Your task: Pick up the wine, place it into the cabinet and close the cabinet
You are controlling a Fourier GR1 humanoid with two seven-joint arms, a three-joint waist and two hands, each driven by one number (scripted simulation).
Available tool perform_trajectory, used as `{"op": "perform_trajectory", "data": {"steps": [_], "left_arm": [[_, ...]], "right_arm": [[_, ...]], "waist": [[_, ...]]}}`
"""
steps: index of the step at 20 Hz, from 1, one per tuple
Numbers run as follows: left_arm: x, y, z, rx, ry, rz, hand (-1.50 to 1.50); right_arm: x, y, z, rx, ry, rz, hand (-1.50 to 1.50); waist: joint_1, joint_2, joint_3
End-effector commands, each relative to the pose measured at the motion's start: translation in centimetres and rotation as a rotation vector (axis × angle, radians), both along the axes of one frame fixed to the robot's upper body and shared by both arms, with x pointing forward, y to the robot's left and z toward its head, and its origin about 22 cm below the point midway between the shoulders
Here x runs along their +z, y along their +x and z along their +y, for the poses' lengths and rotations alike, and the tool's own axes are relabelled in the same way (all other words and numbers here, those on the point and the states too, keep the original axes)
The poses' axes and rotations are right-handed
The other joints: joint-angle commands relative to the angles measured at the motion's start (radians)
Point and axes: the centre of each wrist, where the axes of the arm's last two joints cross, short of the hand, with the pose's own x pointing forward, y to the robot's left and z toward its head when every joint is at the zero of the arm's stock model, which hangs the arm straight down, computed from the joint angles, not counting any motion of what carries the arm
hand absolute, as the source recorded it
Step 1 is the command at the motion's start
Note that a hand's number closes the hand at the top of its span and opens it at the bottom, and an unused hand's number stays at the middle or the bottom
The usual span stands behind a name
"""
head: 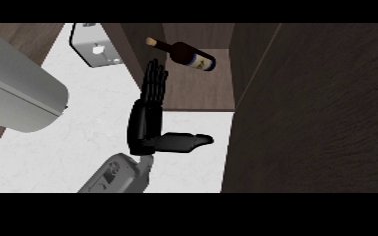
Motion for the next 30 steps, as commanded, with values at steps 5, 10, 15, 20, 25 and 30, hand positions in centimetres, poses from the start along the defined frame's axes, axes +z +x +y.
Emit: {"op": "perform_trajectory", "data": {"steps": [5,10,15,20,25,30], "left_arm": [[0.3,-5.9,1.7,0.018,-0.019,-0.026,-1.5],[-0.3,-7.9,3.4,0.052,-0.011,-0.02,-1.5],[0.7,-9.8,8.1,0.043,0.008,-0.02,-1.5],[0.3,-11.1,9.9,0.058,0.027,-0.011,-1.5],[1.7,-12.6,12.9,0.083,0.005,-0.037,-1.5],[1.8,-12.7,16.4,0.106,0.017,-0.034,-1.5]], "right_arm": [[3.7,-4.3,-1.1,0.119,-0.094,-0.036,1.5],[1.9,-3.5,0.2,0.395,-0.185,0.087,1.5],[2.3,-4.4,2.4,0.496,-0.134,0.027,1.5],[3.4,-4.8,3.7,0.501,-0.142,-0.002,1.5],[3.3,-3.9,5.6,0.538,-0.127,0.018,1.5],[2.8,-2.7,8.9,0.592,-0.105,0.072,1.5]], "waist": [[-0.008,0.002,0.0],[-0.007,0.002,0.001],[0.001,0.002,-0.001],[0.001,0.0,-0.004],[0.013,-0.002,-0.005],[0.022,-0.001,-0.006]]}}
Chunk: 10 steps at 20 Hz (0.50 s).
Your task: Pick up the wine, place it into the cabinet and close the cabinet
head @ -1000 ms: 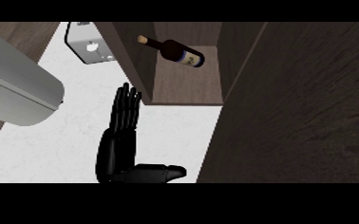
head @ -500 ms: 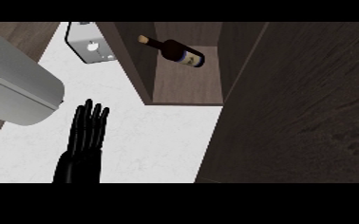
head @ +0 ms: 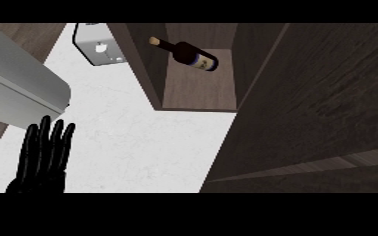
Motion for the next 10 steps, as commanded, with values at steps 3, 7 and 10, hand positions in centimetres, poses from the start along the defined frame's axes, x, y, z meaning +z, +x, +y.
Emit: {"op": "perform_trajectory", "data": {"steps": [3,7,10], "left_arm": [[0.7,-0.6,3.1,-0.003,-0.003,0.003,-1.5],[1.9,-0.6,5.3,-0.012,-0.01,-0.021,-1.5],[2.1,-1.4,6.5,-0.028,0.008,-0.03,-1.5]], "right_arm": [[1.6,-1.8,4.2,0.162,0.109,-0.029,1.5],[1.8,-0.5,6.5,0.117,0.124,-0.038,1.5],[1.9,0.7,7.8,0.087,0.11,-0.043,1.5]], "waist": [[0.009,0.0,-0.002],[0.013,0.004,0.0],[0.035,0.002,-0.001]]}}
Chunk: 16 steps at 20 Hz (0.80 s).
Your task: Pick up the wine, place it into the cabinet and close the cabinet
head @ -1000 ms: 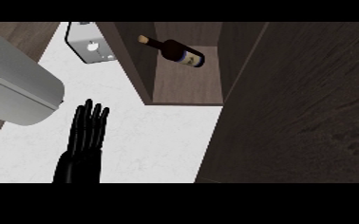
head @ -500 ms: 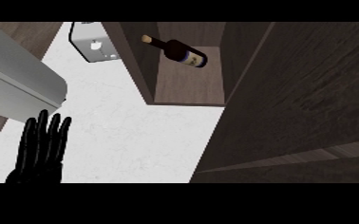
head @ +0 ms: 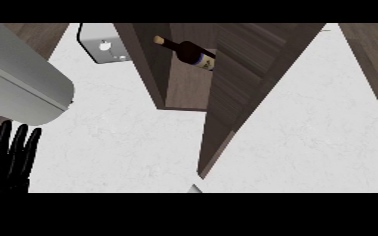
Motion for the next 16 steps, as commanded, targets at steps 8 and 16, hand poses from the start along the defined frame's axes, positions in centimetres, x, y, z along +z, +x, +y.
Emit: {"op": "perform_trajectory", "data": {"steps": [8,16], "left_arm": [[1.2,0.5,5.5,-0.044,-0.006,-0.027,-1.5],[3.1,1.2,6.5,-0.056,0.004,-0.056,-1.5]], "right_arm": [[2.8,5.7,7.8,-0.018,0.017,-0.02,1.5],[7.1,11.7,13.3,-0.035,-0.025,-0.03,1.5]], "waist": [[0.026,0.011,0.0],[0.034,0.018,0.002]]}}
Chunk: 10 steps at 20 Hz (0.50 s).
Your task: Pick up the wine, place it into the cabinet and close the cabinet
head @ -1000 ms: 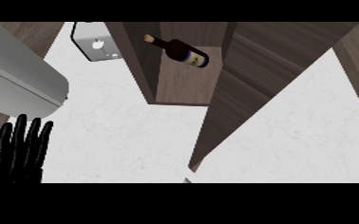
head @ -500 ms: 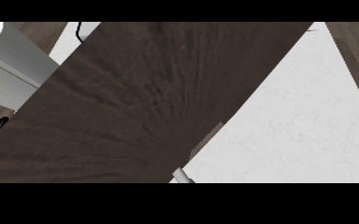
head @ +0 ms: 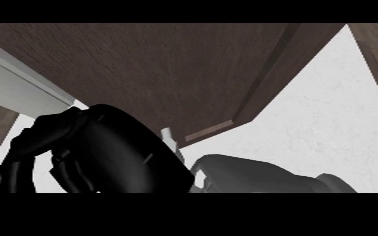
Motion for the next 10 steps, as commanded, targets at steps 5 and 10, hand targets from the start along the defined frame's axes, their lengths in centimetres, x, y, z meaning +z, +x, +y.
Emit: {"op": "perform_trajectory", "data": {"steps": [5,10], "left_arm": [[1.2,0.6,1.7,-0.006,-0.014,0.004,-1.5],[1.7,1.0,2.6,-0.017,0.0,-0.025,-1.5]], "right_arm": [[4.2,6.6,4.2,-0.008,-0.03,0.023,1.5],[3.4,8.0,3.9,0.317,-0.161,0.243,1.5]], "waist": [[0.0,0.007,0.001],[0.024,0.02,0.0]]}}
